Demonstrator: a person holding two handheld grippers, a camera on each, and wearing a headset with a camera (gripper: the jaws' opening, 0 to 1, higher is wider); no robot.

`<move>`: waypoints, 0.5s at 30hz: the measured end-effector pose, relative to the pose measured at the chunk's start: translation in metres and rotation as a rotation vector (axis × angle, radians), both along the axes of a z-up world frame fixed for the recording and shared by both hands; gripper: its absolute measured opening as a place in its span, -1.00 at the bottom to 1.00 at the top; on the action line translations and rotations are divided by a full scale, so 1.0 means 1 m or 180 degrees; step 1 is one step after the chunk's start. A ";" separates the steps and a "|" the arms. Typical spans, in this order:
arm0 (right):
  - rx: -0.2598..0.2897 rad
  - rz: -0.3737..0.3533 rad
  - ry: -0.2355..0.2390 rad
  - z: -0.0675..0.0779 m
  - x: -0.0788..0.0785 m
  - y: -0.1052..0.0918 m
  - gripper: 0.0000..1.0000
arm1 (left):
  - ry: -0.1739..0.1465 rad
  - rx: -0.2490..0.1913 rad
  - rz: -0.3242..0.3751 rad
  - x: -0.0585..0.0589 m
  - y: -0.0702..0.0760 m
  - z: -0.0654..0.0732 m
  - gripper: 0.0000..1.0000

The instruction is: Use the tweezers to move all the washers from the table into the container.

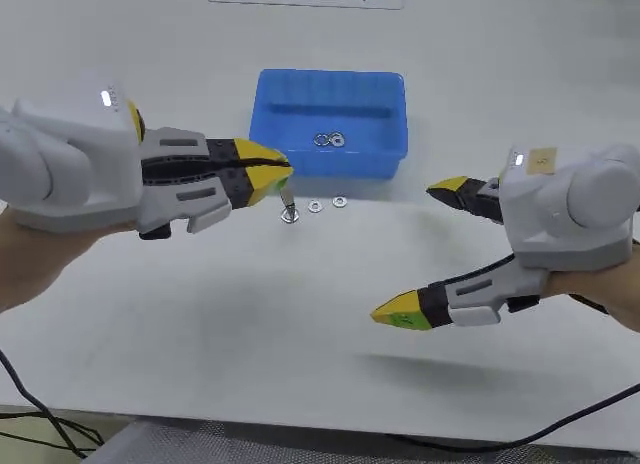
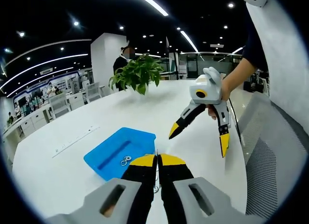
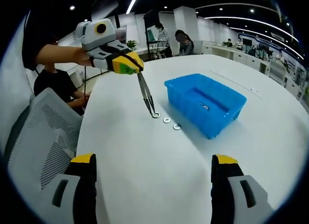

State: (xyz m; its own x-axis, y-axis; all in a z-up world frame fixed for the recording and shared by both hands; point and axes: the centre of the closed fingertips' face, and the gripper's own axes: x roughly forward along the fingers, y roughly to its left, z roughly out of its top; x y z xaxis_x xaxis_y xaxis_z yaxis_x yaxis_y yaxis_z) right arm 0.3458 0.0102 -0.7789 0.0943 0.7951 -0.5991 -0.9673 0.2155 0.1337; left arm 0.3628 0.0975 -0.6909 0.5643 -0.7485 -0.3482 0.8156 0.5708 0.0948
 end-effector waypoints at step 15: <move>0.0124 0.0060 0.0083 0.002 -0.006 0.015 0.94 | 0.0130 0.0172 -0.0145 -0.008 -0.001 -0.008 -0.90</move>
